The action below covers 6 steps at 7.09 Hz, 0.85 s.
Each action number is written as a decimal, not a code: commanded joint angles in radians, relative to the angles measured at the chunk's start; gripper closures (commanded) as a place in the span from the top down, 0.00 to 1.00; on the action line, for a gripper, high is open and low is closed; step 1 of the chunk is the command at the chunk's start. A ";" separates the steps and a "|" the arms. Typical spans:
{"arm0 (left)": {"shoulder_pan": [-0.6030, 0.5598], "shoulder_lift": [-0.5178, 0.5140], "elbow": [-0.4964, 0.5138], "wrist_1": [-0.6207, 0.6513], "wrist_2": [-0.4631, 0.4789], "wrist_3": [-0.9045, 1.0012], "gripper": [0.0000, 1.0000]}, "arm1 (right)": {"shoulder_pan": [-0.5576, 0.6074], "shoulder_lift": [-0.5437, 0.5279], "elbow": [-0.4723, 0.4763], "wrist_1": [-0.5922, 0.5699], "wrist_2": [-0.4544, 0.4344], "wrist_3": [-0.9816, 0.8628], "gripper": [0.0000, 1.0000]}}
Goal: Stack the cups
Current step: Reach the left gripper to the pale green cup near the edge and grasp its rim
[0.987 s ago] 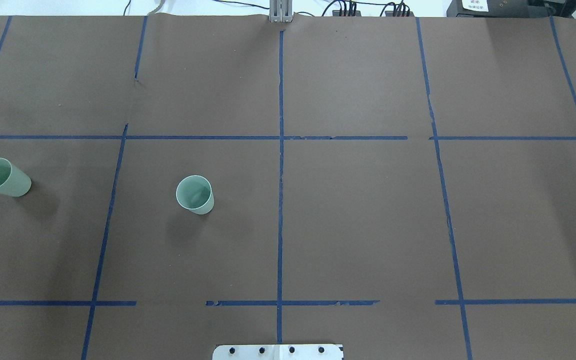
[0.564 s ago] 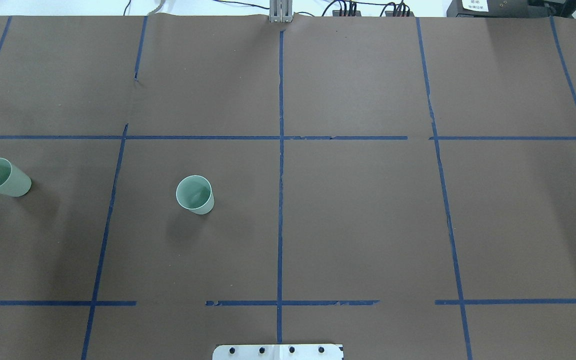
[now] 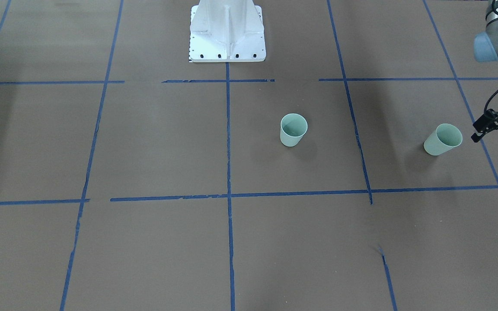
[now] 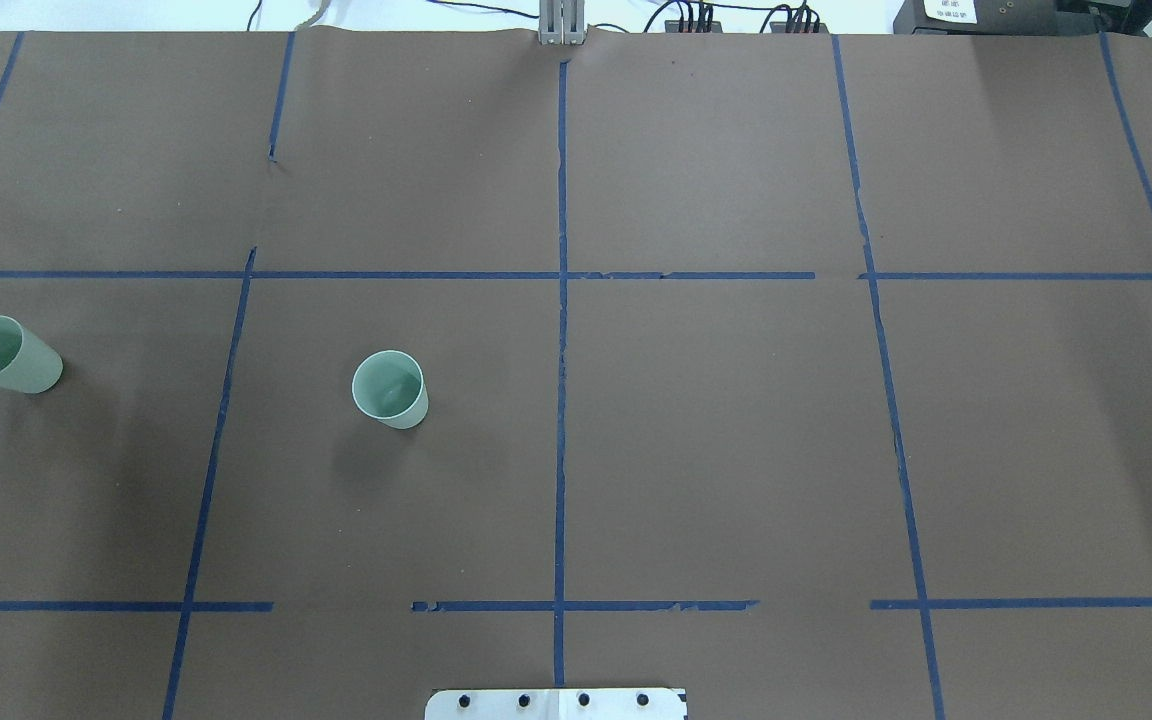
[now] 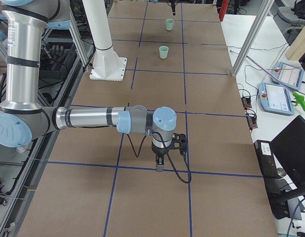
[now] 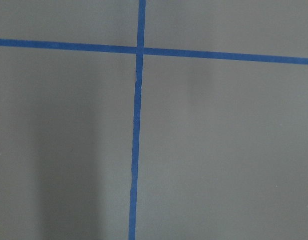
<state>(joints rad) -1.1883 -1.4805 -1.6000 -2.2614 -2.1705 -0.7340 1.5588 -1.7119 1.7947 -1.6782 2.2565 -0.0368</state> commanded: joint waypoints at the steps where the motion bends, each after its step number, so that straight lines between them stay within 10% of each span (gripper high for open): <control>1: 0.051 0.002 0.023 -0.055 0.009 -0.034 0.98 | 0.001 0.000 0.000 0.000 0.000 0.000 1.00; 3: 0.101 0.006 0.023 -0.056 0.006 -0.048 0.98 | 0.001 0.000 0.000 0.000 0.000 0.000 1.00; 5: 0.101 0.012 0.020 -0.053 -0.002 -0.042 0.01 | 0.000 0.000 0.000 0.000 0.000 0.000 1.00; 6: 0.101 0.012 0.020 -0.053 -0.003 -0.042 0.00 | 0.000 0.000 0.000 0.000 0.000 0.000 1.00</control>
<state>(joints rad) -1.0887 -1.4692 -1.5788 -2.3158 -2.1701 -0.7767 1.5591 -1.7120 1.7948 -1.6782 2.2565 -0.0368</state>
